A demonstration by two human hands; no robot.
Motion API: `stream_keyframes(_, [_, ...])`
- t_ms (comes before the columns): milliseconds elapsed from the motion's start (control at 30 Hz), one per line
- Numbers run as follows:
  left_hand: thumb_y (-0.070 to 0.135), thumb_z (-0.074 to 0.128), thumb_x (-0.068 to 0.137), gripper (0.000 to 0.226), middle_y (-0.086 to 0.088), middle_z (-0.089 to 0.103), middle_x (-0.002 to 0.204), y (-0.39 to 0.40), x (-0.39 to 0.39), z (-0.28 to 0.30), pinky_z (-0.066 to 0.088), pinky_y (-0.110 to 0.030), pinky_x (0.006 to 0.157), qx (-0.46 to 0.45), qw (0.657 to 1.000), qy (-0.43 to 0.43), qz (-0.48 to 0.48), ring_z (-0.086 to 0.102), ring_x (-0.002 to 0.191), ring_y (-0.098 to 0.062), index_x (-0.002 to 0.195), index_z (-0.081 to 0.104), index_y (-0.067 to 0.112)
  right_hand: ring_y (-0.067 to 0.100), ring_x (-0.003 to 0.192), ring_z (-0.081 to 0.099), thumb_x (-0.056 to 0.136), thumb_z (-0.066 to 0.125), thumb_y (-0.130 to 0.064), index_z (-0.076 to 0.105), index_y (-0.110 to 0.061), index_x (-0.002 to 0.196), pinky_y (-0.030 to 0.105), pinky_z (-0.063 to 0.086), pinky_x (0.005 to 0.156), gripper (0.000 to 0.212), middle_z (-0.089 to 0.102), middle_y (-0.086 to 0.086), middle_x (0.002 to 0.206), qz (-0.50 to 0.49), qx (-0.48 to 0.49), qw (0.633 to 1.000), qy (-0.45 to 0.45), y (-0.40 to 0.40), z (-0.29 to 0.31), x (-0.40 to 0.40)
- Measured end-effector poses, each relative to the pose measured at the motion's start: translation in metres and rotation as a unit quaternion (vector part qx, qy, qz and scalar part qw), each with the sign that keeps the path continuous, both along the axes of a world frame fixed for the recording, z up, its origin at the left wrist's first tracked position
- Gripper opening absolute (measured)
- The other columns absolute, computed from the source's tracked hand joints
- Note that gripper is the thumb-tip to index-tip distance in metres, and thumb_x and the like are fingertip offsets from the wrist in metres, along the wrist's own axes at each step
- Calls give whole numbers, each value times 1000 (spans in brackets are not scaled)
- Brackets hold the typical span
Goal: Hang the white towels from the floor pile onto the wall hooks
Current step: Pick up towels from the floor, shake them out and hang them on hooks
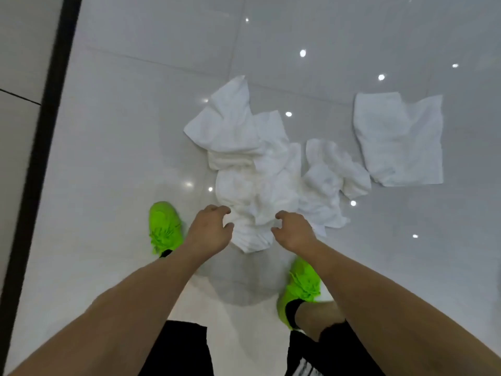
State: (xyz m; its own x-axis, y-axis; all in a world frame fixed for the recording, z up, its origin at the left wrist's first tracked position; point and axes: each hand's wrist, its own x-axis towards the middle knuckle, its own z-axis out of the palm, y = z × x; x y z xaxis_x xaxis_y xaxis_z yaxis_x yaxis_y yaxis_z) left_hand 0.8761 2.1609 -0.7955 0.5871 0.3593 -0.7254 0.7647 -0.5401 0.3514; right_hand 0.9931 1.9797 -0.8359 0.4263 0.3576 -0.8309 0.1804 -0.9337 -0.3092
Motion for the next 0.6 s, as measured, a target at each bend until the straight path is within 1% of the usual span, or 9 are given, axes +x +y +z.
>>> stream_keyframes(100, [28, 58, 91, 40, -12, 53, 130, 32, 8, -91, 36, -27, 92, -11, 1000, 6, -3, 52, 116, -28, 129, 57, 15, 32, 112, 55, 91, 56, -28, 47, -12, 137, 33, 44, 87, 49, 58, 16, 122, 14, -23, 1000, -14, 36, -90, 2])
stream_keyframes(200, [28, 59, 91, 40, -12, 55, 127, 52, 11, -159, 35, -25, 89, -13, 1000, 12, -17, 53, 114, -27, 128, 58, 15, 34, 108, 52, 89, 57, -18, 35, -21, 143, 40, 47, 83, 59, 41, 17, 130, 66, -31, 994, -83, 60, -160, 5])
stream_keyframes(233, [28, 59, 91, 39, -12, 55, 126, 58, 11, -178, 34, -24, 87, -13, 1000, 15, -23, 54, 112, -27, 127, 58, 15, 34, 104, 51, 87, 57, -12, 36, -23, 142, 41, 47, 80, 60, 37, 17, 131, 100, -38, 987, -117, 64, -180, 6])
stream_keyframes(267, [28, 60, 91, 38, -13, 56, 124, 62, 11, -193, 32, -22, 84, -13, 999, 15, -29, 55, 111, -27, 127, 59, 14, 33, 100, 50, 85, 56, -8, 42, -21, 136, 41, 47, 76, 54, 36, 17, 131, 131, -49, 980, -142, 66, -193, 7])
stream_keyframes(300, [28, 60, 91, 38, -12, 56, 123, 65, 11, -199, 31, -21, 83, -12, 999, 15, -34, 55, 109, -27, 126, 60, 14, 31, 97, 50, 85, 54, -6, 51, -17, 127, 39, 45, 73, 44, 39, 16, 126, 147, -60, 976, -148, 67, -200, 9])
stream_keyframes(367, [30, 59, 91, 37, -10, 55, 124, 68, 11, -202, 31, -21, 84, -19, 999, 20, -44, 55, 110, -25, 125, 59, 16, 29, 94, 52, 86, 54, -6, 61, -12, 109, 34, 42, 68, 25, 47, 12, 113, 134, -80, 979, -130, 63, -201, 10])
stream_keyframes(467, [33, 55, 93, 38, -9, 51, 128, 63, 15, -173, 33, -25, 88, -38, 996, 36, -68, 51, 115, -25, 128, 56, 19, 27, 89, 58, 89, 56, -13, 63, -12, 89, 30, 39, 64, 7, 50, 5, 92, 71, -76, 988, -110, 54, -166, 5])
stream_keyframes(533, [34, 54, 93, 39, -8, 51, 130, 59, 24, -133, 34, -27, 91, -46, 995, 32, -87, 50, 117, -25, 129, 56, 19, 27, 85, 61, 88, 57, -17, 65, -13, 79, 28, 37, 61, 12, 54, 2, 82, 28, -65, 991, -112, 48, -121, 2])
stream_keyframes(600, [33, 54, 93, 39, -9, 51, 129, 56, 40, -83, 36, -28, 90, -49, 992, 17, -118, 50, 116, -26, 129, 56, 19, 29, 85, 62, 88, 58, -22, 70, -16, 81, 28, 35, 60, 16, 62, 5, 82, -6, -45, 991, -126, 43, -67, 2])
